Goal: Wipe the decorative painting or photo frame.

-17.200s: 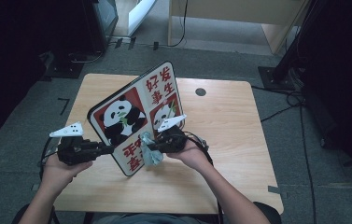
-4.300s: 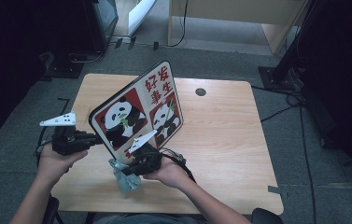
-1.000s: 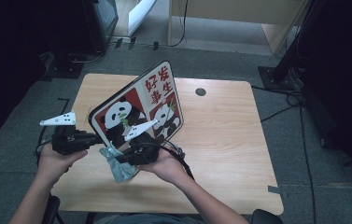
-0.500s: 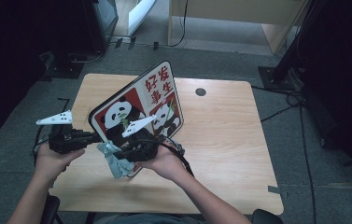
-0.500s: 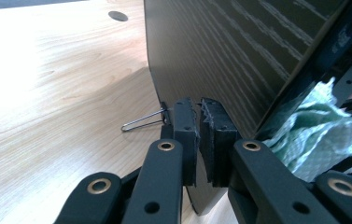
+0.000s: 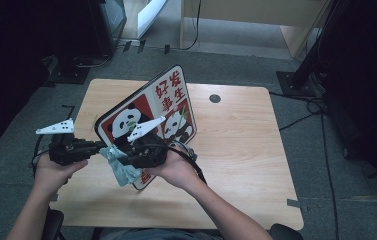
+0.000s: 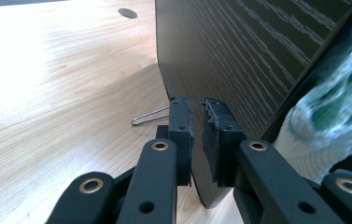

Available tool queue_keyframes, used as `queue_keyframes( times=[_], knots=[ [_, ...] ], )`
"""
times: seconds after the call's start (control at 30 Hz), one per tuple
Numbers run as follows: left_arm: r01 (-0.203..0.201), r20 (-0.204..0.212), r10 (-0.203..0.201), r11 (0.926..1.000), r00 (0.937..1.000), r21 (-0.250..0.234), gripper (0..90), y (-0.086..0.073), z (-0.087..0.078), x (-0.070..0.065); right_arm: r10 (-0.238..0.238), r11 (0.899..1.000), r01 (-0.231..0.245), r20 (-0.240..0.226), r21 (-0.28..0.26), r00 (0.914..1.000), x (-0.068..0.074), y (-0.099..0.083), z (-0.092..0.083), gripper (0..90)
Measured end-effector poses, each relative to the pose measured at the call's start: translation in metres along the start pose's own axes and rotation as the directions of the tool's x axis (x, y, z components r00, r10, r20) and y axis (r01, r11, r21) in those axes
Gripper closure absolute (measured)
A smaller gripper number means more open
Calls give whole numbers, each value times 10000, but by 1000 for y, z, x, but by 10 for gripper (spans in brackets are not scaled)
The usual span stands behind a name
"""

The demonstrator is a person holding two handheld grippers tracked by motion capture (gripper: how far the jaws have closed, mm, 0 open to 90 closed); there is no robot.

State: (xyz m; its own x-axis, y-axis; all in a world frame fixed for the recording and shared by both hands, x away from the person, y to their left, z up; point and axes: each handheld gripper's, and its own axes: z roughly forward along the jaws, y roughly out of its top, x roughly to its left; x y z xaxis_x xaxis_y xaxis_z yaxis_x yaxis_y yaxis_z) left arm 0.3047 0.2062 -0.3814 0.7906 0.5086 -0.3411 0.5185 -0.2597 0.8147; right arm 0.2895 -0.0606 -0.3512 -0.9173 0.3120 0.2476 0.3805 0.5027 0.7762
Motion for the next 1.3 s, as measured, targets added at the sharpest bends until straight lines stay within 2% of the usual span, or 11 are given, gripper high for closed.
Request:
queue_keyframes(
  times=[0.1, 0.33, 0.6, 0.87, 1.07, 1.3],
  knots=[
    [55, -54, -55, 10000, 10000, -10, 792, -1, -1, 0, -147, 9999, 147, 38, -48, 9999, 1, 6, -3, 832],
    [-118, -92, 117, 9999, 9999, -87, 727, -7, -2, -2, -349, 9993, 350, 52, -139, 9994, 4, 20, -7, 832],
    [-228, 1, 228, 9996, 9997, -194, 675, -11, -4, -5, -364, 9989, 365, 59, -281, 9993, 5, 31, -12, 832],
    [-500, 106, 503, 9985, 9987, -241, 640, -13, -7, -12, -443, 9982, 445, 66, -412, 9990, 7, 45, -17, 831],
    [-566, 143, 571, 9980, 9983, -294, 628, -15, -8, -15, -625, 9970, 630, 122, -461, 9980, 9, 53, -23, 832],
    [-538, 101, 542, 9978, 9985, -379, 625, -15, -9, -17, -966, 9923, 982, 244, -760, 9950, 11, 67, -35, 831]
  ],
)
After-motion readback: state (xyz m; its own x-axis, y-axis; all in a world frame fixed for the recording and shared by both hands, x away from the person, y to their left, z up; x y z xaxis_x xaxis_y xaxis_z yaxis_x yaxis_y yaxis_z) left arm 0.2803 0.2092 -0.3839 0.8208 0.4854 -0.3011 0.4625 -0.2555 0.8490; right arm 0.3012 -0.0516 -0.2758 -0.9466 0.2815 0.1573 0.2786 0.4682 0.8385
